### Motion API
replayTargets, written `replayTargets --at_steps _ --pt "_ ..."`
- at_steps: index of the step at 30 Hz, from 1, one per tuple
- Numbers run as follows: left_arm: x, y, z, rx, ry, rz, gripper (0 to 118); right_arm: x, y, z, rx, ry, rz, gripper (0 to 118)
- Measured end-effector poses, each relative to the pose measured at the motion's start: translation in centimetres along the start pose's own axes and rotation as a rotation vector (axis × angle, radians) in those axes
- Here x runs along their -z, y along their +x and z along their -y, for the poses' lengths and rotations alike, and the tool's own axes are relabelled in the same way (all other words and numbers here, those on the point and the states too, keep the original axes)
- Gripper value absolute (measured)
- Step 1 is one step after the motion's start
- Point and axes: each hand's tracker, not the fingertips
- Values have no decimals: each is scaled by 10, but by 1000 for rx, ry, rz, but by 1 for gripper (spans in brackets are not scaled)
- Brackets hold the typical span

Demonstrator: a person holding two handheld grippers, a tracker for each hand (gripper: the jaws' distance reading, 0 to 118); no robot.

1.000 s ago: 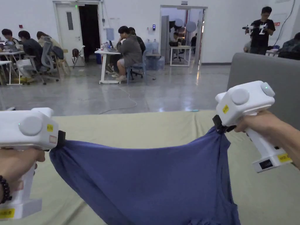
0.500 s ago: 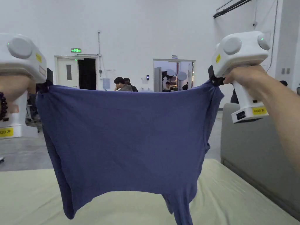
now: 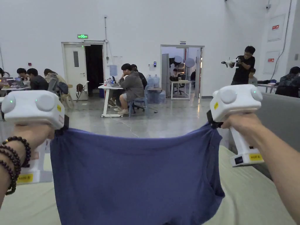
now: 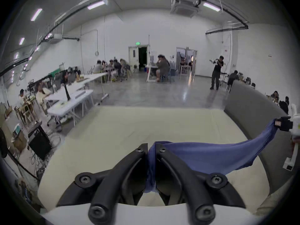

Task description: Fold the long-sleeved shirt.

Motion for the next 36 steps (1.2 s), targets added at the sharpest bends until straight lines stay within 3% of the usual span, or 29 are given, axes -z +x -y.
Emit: replayTargets --at_steps 7,13,19,23,29,36 --pt "21 -7 59 -7 -71 11 2 29 -6 51 -43 -76 -21 0" --pt "-18 -8 97 55 -60 33 2 -11 10 99 -42 -65 -40 0" --pt "-50 -17 211 11 -198 118 2 -54 20 223 -50 -141 -110 0" --pt "-85 -22 314 84 -269 124 2 -79 28 333 -58 -243 -159 0" --pt "-114 -31 448 134 -564 144 2 -99 30 476 -166 -477 -204 0" --pt "-144 -34 509 217 -677 168 2 -122 26 548 -279 -635 -239 0"
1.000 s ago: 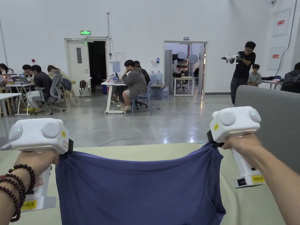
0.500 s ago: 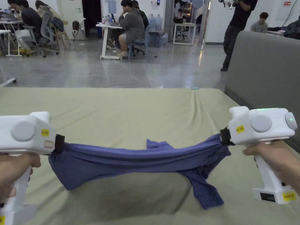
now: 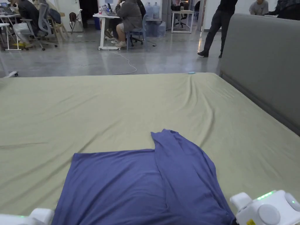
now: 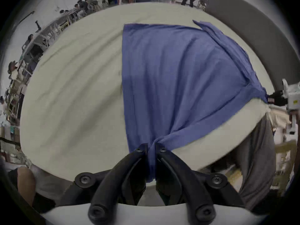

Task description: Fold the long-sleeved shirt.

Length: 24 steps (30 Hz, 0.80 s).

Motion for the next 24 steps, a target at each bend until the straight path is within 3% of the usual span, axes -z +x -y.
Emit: replayTargets --at_steps 3,6,7,8,9,10,11,12,13,17,18,19,20,21,22,24 --pt "-3 1 7 -5 5 17 2 -8 0 1 43 32 -10 0" --pt "-7 -1 0 5 16 5 2 -11 -1 -4 14 21 -1 0" --pt "-10 -3 -3 -4 31 6 3 -12 0 -6 11 19 7 18" --pt "-14 -5 -6 -25 58 15 10 -17 2 -8 17 30 9 47" --pt "-18 -6 -8 -40 77 25 34 -22 3 -11 20 32 5 80" --pt "-26 -7 -12 -36 108 47 72 -30 3 -14 22 33 5 89" --pt "-34 -8 -15 -21 126 50 84 -38 6 -15 35 63 5 95" --pt "-39 -8 -19 -11 135 47 84 -47 7 -18 41 111 1 95" --pt "-44 -8 -23 -1 156 42 116 -58 8 -23 42 169 -4 103" --pt "-64 -5 -47 9 229 35 118 -79 8 -46 87 226 54 102" --pt "-65 -4 -53 -2 246 24 117 -80 6 -50 99 235 70 96" --pt "-68 -3 -58 -21 298 8 91 -78 4 -55 94 241 73 61" --pt "-70 -2 -63 -14 337 20 38 -74 1 -59 89 241 71 10" --pt "-65 -1 -70 -22 345 14 0 -68 -2 -61 95 238 93 0" --pt "-61 0 -76 -40 378 -51 0 -60 -6 -65 99 237 73 0" --pt "-57 4 -90 -28 369 2 0 -47 -9 -81 79 184 12 0"
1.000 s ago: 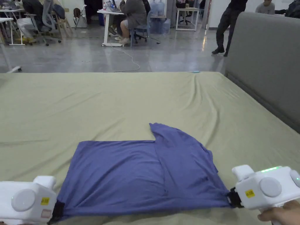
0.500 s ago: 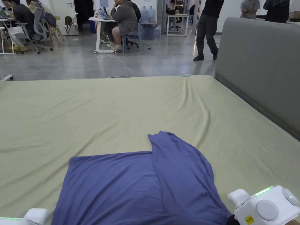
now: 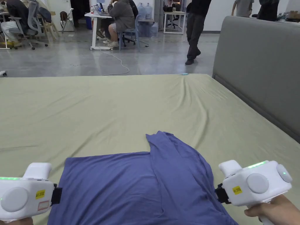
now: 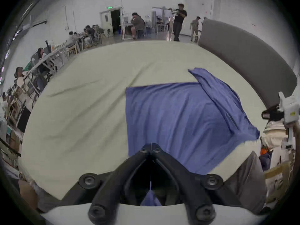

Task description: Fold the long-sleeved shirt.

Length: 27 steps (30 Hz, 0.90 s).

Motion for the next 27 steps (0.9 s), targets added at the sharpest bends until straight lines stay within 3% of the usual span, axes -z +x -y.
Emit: replayTargets --at_steps 2,6,9,10,14,21,24,25,27 --pt "17 2 -18 -19 -14 16 0 11 -13 -26 -14 21 23 0" --pt "40 6 -44 -11 3 16 0 22 -34 -114 -50 131 -40 1" --pt "60 6 -58 -2 0 20 0 53 -44 -195 -53 143 -74 84" --pt "67 6 -62 0 -4 18 0 73 -50 -223 -64 129 -61 91" --pt "88 1 -69 -24 -9 34 0 146 -55 -306 -155 20 -15 90" --pt "108 -22 -73 -93 -1 41 0 240 -45 -360 -109 -92 -18 87" --pt "113 -30 -73 -126 8 28 0 269 -45 -361 -114 -145 36 69" --pt "117 -36 -72 -134 7 28 0 279 -47 -358 -116 -178 72 50" --pt "120 -38 -72 -136 0 14 0 275 -55 -352 -122 -135 70 45"
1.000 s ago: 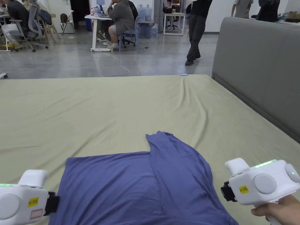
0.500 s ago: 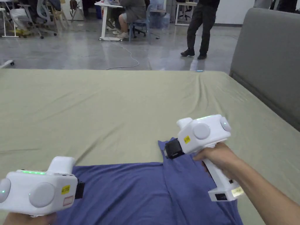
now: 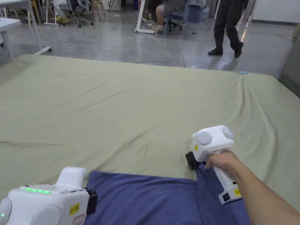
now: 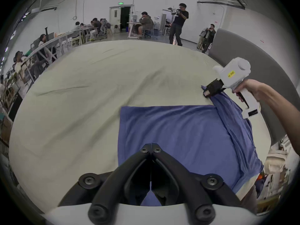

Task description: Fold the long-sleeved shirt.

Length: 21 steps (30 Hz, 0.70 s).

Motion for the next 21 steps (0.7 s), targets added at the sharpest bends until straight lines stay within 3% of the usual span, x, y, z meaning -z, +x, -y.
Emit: replayTargets --at_steps 1,2,3,4,9,13,16,21 --pt "1 -1 0 0 -3 -4 0 -6 -3 -1 -21 -5 10 31" --pt "3 -3 0 -1 -6 -6 0 -13 -4 -3 -42 25 -43 1" --pt "4 -3 0 -3 -10 -5 0 -21 -5 -2 -38 53 -70 0" --pt "3 -2 0 -4 -10 -5 0 -28 -6 -3 -42 58 8 0" --pt "-8 10 -1 25 6 15 0 -98 5 24 3 156 -65 0" --pt "-24 21 0 44 31 27 0 -172 19 71 -42 279 -39 0" --pt "-40 27 5 56 52 37 0 -226 27 131 -44 342 -87 0" --pt "-61 36 13 70 73 54 0 -260 26 243 -78 276 -187 0"
